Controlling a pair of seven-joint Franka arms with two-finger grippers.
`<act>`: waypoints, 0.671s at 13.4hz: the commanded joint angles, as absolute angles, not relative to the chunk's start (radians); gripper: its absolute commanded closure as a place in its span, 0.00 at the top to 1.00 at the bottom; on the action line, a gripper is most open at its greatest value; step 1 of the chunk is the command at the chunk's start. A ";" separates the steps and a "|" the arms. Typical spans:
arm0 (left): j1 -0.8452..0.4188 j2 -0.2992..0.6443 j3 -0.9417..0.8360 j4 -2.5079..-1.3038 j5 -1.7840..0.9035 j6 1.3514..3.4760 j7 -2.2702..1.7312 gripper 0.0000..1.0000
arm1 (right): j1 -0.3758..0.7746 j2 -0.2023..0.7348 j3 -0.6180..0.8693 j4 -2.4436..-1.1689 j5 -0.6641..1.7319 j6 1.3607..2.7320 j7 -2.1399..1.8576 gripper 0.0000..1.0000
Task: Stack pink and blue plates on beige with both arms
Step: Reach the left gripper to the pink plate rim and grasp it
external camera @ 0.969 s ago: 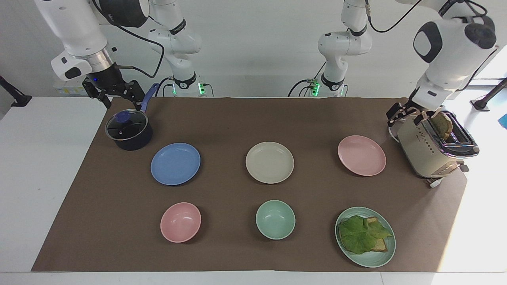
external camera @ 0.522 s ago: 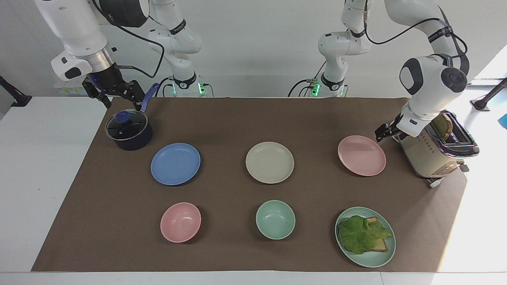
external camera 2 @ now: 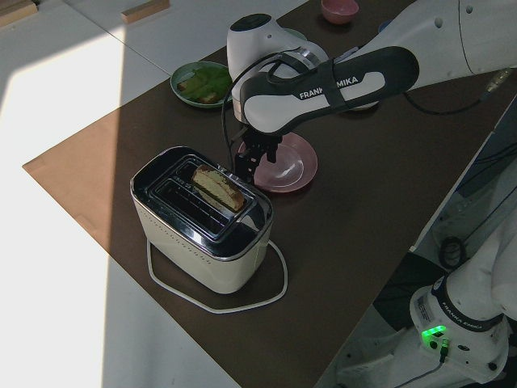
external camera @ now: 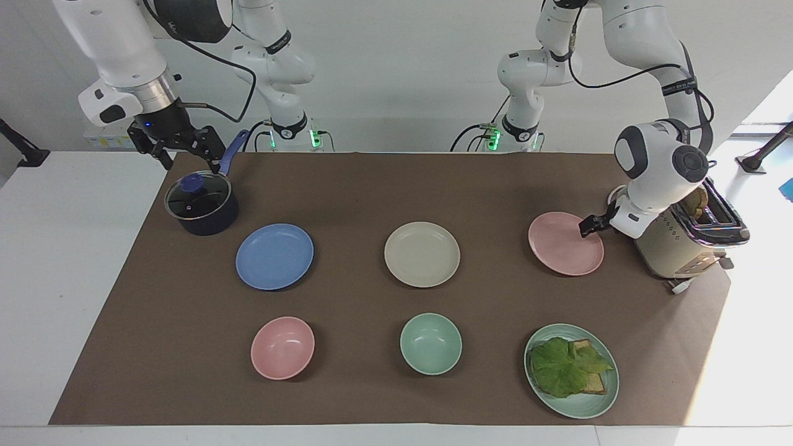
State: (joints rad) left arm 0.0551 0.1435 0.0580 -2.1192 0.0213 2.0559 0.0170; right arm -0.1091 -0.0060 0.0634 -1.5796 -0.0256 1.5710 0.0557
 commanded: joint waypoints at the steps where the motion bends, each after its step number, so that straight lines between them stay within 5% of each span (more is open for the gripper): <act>1: 0.089 0.132 0.049 -2.171 0.011 2.095 -0.011 1.00 | -0.112 -0.012 0.064 -1.585 -0.026 1.592 0.060 1.00; 2: 0.084 0.132 0.051 -2.172 -0.004 2.095 -0.017 1.00 | -0.112 -0.012 0.064 -1.585 -0.026 1.592 0.060 1.00; 3: 0.083 0.129 0.051 -2.174 -0.008 2.091 -0.029 0.85 | -0.112 -0.012 0.064 -1.585 -0.026 1.592 0.060 1.00; 4: 0.083 0.127 0.051 -2.180 -0.008 2.088 -0.052 0.58 | -0.112 -0.012 0.064 -1.586 -0.025 1.603 0.060 1.00; 7: 0.080 0.127 0.048 -2.180 -0.008 2.085 -0.126 0.00 | -0.112 -0.015 0.066 -1.600 -0.020 1.623 0.058 1.00; 9: 0.080 0.127 0.048 -2.175 -0.009 2.068 -0.124 0.00 | -0.112 -0.015 0.066 -1.606 -0.020 1.628 0.045 1.00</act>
State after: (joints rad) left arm 0.0769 0.1458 0.0504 -2.1539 0.0028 2.0679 -0.1103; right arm -0.1087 -0.0057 0.0639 -1.5826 -0.0253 1.5997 0.0553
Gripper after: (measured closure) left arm 0.727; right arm 0.000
